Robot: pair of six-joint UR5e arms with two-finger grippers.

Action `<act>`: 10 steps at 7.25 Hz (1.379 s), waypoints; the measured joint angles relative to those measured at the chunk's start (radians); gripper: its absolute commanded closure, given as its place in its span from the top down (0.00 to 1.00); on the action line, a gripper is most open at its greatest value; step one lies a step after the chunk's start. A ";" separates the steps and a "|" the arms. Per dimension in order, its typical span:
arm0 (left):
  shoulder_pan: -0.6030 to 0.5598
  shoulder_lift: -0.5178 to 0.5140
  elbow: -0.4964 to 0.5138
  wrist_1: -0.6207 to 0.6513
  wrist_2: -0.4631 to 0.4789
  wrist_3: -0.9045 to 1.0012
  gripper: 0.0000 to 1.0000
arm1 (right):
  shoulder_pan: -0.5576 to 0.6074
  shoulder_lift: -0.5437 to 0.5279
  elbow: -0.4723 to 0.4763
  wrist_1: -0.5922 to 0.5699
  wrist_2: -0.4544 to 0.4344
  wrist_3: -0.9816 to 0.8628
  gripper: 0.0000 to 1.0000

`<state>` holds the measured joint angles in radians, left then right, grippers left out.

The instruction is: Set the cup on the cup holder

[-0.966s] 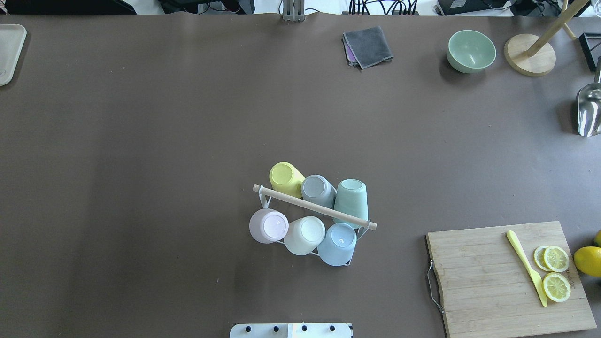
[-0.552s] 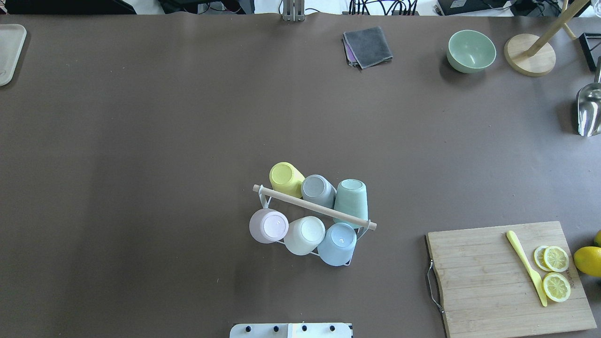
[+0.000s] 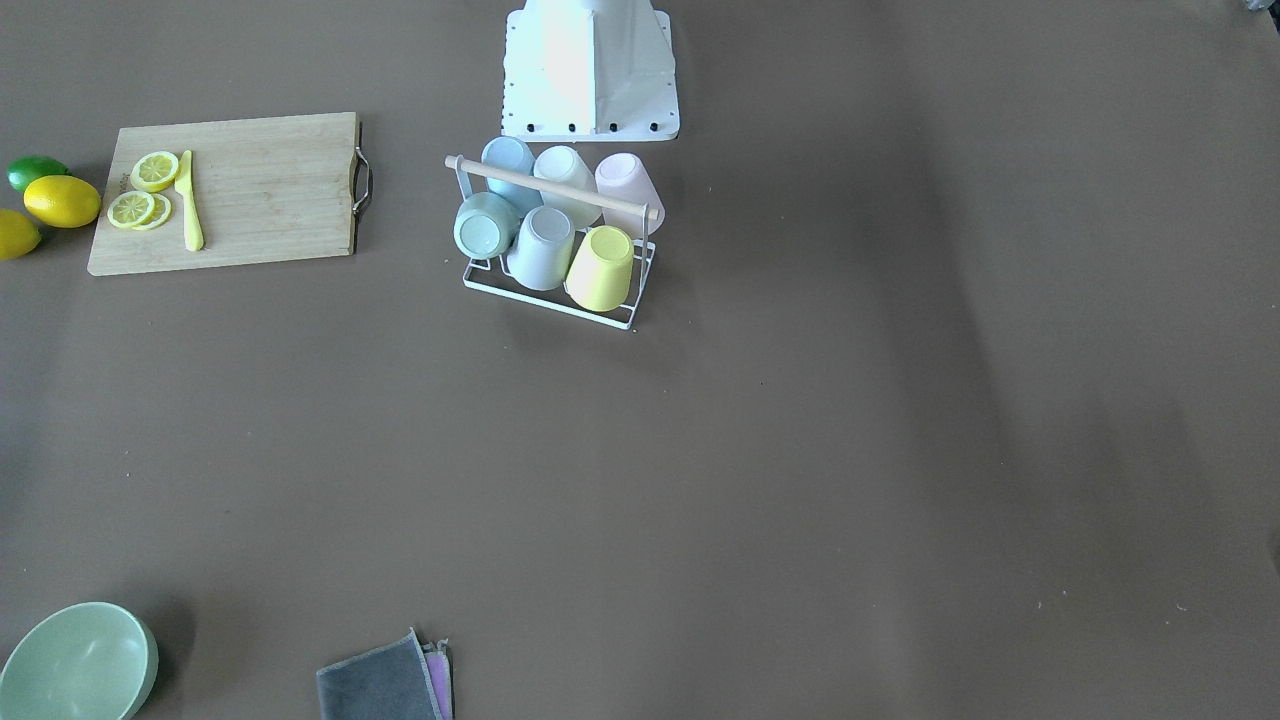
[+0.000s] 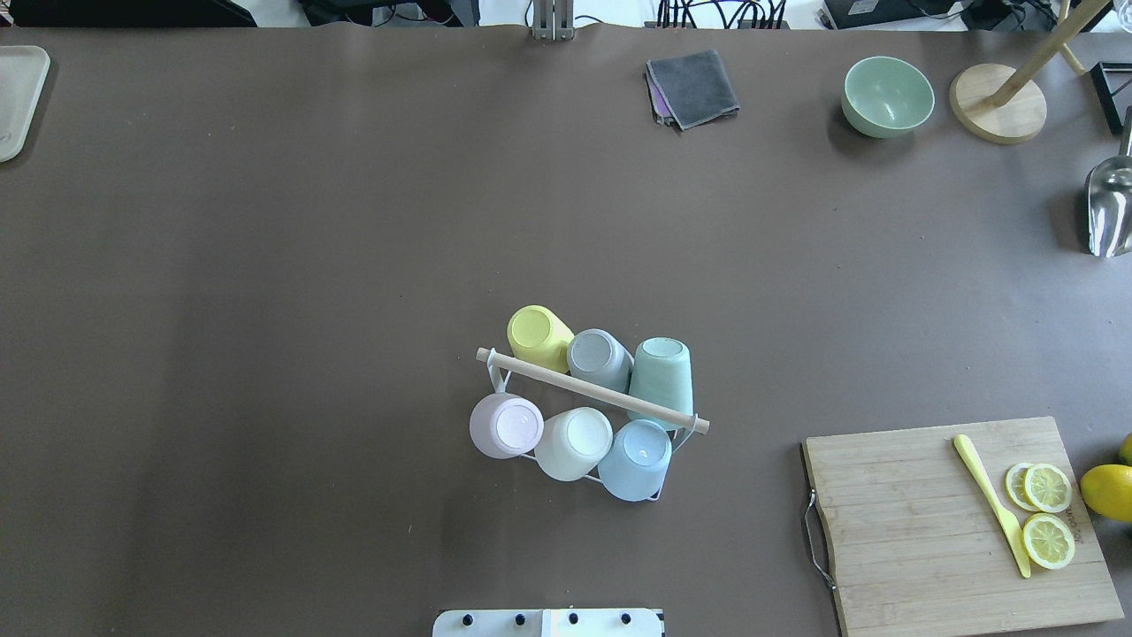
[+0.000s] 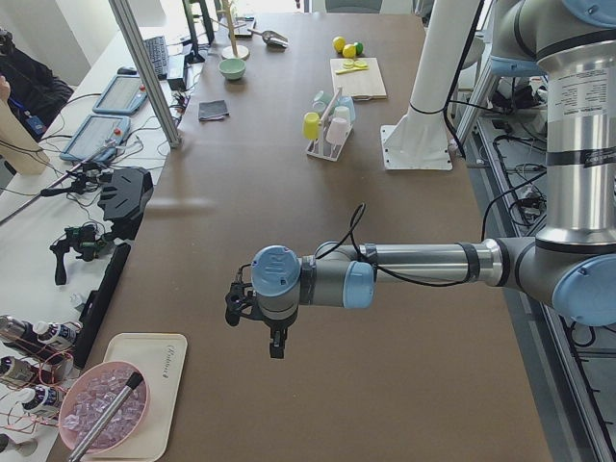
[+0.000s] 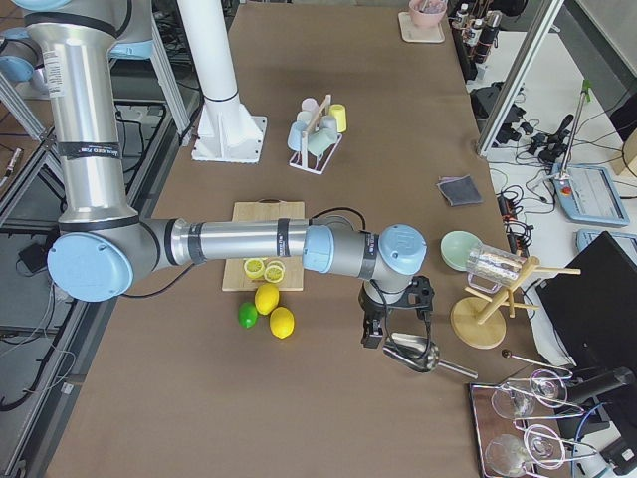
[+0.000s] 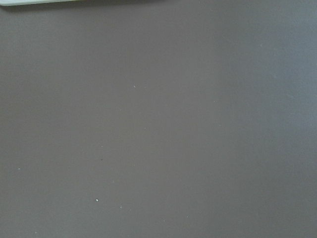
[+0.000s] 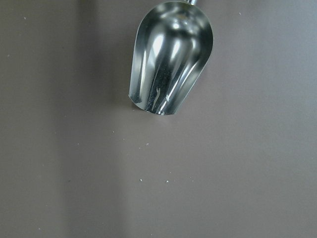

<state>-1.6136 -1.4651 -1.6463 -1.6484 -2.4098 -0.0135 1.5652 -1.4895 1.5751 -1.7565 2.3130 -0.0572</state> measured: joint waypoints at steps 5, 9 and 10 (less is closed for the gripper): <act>0.001 -0.001 -0.003 -0.006 -0.004 -0.043 0.99 | -0.001 0.000 0.000 0.000 0.000 0.000 1.00; 0.000 0.000 0.002 -0.005 -0.003 -0.043 0.99 | 0.000 0.000 0.000 0.000 0.000 0.000 1.00; 0.000 0.000 0.004 -0.005 -0.002 -0.043 0.99 | 0.000 0.000 0.000 0.000 0.000 0.000 1.00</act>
<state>-1.6132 -1.4650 -1.6422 -1.6538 -2.4117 -0.0564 1.5647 -1.4895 1.5754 -1.7564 2.3132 -0.0567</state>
